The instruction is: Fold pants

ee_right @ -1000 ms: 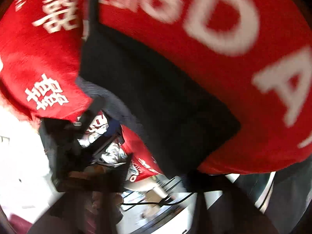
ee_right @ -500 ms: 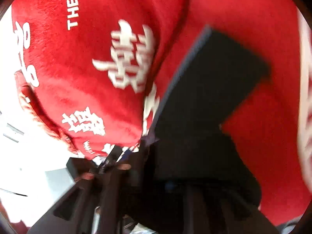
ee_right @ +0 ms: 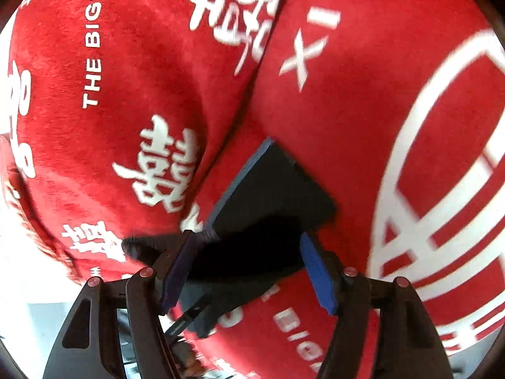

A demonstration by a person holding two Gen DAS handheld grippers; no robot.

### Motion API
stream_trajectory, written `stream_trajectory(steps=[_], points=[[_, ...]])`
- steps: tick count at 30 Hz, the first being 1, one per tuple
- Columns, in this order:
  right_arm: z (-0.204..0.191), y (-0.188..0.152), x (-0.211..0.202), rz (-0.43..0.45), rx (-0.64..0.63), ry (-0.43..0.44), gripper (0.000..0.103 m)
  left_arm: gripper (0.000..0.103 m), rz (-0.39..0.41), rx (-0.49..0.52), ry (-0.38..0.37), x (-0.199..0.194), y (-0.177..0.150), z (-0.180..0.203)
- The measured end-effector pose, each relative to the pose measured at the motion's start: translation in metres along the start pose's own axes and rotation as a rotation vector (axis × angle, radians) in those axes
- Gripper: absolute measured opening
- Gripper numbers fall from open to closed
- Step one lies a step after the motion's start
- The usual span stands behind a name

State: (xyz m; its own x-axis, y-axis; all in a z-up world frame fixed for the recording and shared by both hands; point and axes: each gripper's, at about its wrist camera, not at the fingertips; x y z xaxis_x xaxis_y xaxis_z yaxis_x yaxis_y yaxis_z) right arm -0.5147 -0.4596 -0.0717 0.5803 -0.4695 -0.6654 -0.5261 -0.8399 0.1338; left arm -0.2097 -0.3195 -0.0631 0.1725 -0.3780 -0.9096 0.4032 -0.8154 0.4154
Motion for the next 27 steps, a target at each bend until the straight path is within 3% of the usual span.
stream_trajectory(steps=[3, 8, 11, 12, 13, 14, 19, 23, 24, 26, 27], points=[[0.009, 0.004, -0.003, 0.02, -0.001, -0.055, 0.072, 0.084, 0.013, -0.014, -0.007, 0.007, 0.01, 0.009], [0.028, -0.017, 0.025, -0.107, 0.001, -0.079, 0.071, 0.084, 0.002, -0.024, 0.018, 0.02, 0.015, 0.016], [0.03, -0.023, 0.051, -0.134, -0.003, -0.056, 0.065, 0.084, 0.004, -0.032, 0.022, 0.021, 0.014, 0.014], [0.031, -0.024, 0.059, -0.14, -0.002, -0.052, 0.054, 0.084, 0.004, -0.031, 0.026, 0.02, 0.013, 0.014], [0.032, -0.024, 0.066, -0.15, 0.0, -0.051, 0.016, 0.084, 0.002, -0.03, 0.031, 0.019, 0.012, 0.013], [0.033, -0.024, 0.073, -0.172, 0.009, -0.061, 0.007, 0.084, -0.002, -0.031, 0.037, 0.02, 0.015, 0.012], [0.001, -0.005, 0.062, -0.115, -0.095, 0.03, 0.007, 0.084, 0.061, -0.002, 0.058, 0.006, 0.024, 0.007], [0.02, -0.012, 0.077, -0.232, -0.097, -0.107, 0.019, 0.084, 0.011, -0.03, 0.082, 0.02, 0.027, -0.005], [0.03, -0.016, 0.072, -0.239, -0.057, -0.089, 0.021, 0.084, 0.024, -0.032, 0.088, 0.017, 0.026, -0.009], [0.04, -0.02, 0.063, -0.218, -0.025, -0.053, 0.036, 0.084, 0.046, -0.024, 0.117, 0.016, 0.024, -0.018], [0.045, -0.023, 0.06, -0.206, -0.014, -0.053, 0.053, 0.084, 0.034, -0.025, 0.123, 0.019, 0.021, -0.022]])
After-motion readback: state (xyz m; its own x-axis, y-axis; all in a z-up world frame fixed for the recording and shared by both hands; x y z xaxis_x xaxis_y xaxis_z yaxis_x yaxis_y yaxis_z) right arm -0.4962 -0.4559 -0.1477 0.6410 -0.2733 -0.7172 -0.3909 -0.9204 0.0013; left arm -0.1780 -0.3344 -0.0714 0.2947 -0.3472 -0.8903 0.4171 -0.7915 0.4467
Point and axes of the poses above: each gripper's, at about its wrist camera, not at the fingertips, and x roughly the way its jaws point, z to its right, y to its top, and after that the axes turned 15 degrees about z, right-handed
